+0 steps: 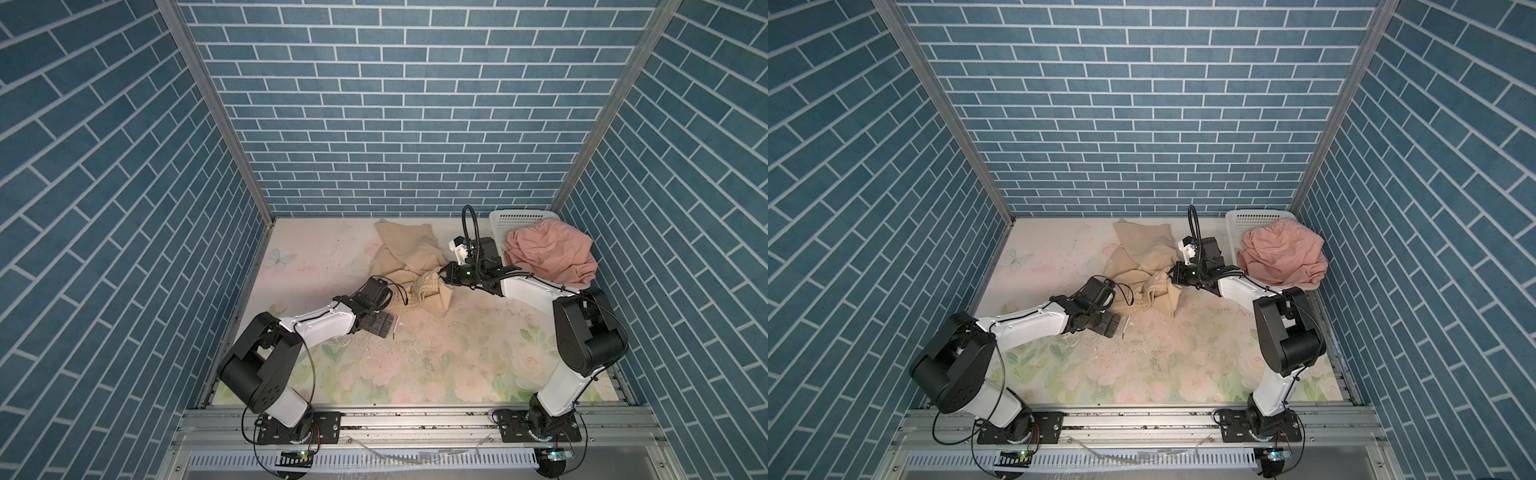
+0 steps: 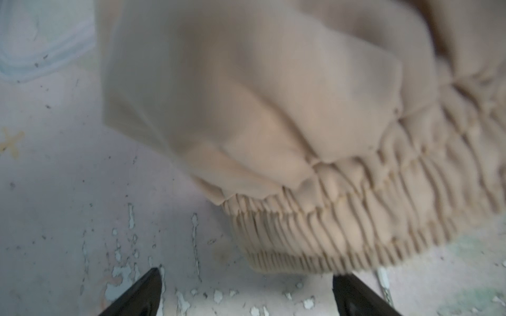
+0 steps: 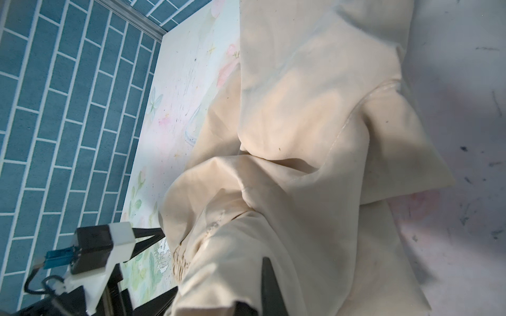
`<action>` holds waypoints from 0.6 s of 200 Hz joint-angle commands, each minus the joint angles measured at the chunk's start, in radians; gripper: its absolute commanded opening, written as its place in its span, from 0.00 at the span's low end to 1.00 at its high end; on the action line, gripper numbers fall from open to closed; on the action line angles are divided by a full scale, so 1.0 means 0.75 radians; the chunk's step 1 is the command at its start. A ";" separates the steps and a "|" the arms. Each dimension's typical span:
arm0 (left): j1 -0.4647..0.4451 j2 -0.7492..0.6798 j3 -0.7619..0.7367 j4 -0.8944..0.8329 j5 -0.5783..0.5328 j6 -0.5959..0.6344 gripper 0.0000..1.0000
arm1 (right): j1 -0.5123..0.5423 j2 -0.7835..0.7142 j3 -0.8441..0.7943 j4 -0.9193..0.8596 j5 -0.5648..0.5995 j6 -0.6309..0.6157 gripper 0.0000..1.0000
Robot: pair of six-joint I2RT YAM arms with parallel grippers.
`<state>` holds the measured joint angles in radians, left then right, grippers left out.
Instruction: Fold and stack the shorts
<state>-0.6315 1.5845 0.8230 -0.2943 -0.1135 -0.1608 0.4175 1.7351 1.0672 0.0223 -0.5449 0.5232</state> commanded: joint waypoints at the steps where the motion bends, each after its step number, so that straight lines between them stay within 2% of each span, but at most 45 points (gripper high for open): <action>1: -0.010 0.043 0.030 0.033 -0.004 0.080 0.87 | -0.007 -0.053 -0.018 -0.028 -0.038 -0.021 0.00; 19: -0.007 0.080 0.060 0.014 -0.021 0.089 0.59 | -0.012 -0.061 -0.021 -0.037 -0.042 -0.037 0.00; 38: -0.008 0.099 0.119 -0.049 -0.018 0.092 0.16 | -0.011 -0.068 -0.006 -0.094 -0.018 -0.082 0.00; 53: -0.008 0.084 0.152 -0.092 -0.003 0.096 0.00 | -0.011 -0.079 0.014 -0.169 0.019 -0.131 0.03; 82: -0.009 -0.010 0.212 -0.210 0.015 0.087 0.00 | -0.011 -0.168 0.055 -0.390 0.195 -0.231 0.22; 120: -0.008 -0.116 0.355 -0.437 0.077 0.062 0.00 | 0.012 -0.358 0.060 -0.629 0.372 -0.267 0.32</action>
<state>-0.6334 1.5505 1.0142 -0.4793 -0.0856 -0.1005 0.4103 1.5833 1.0878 -0.2832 -0.3923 0.3908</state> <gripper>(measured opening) 0.053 0.301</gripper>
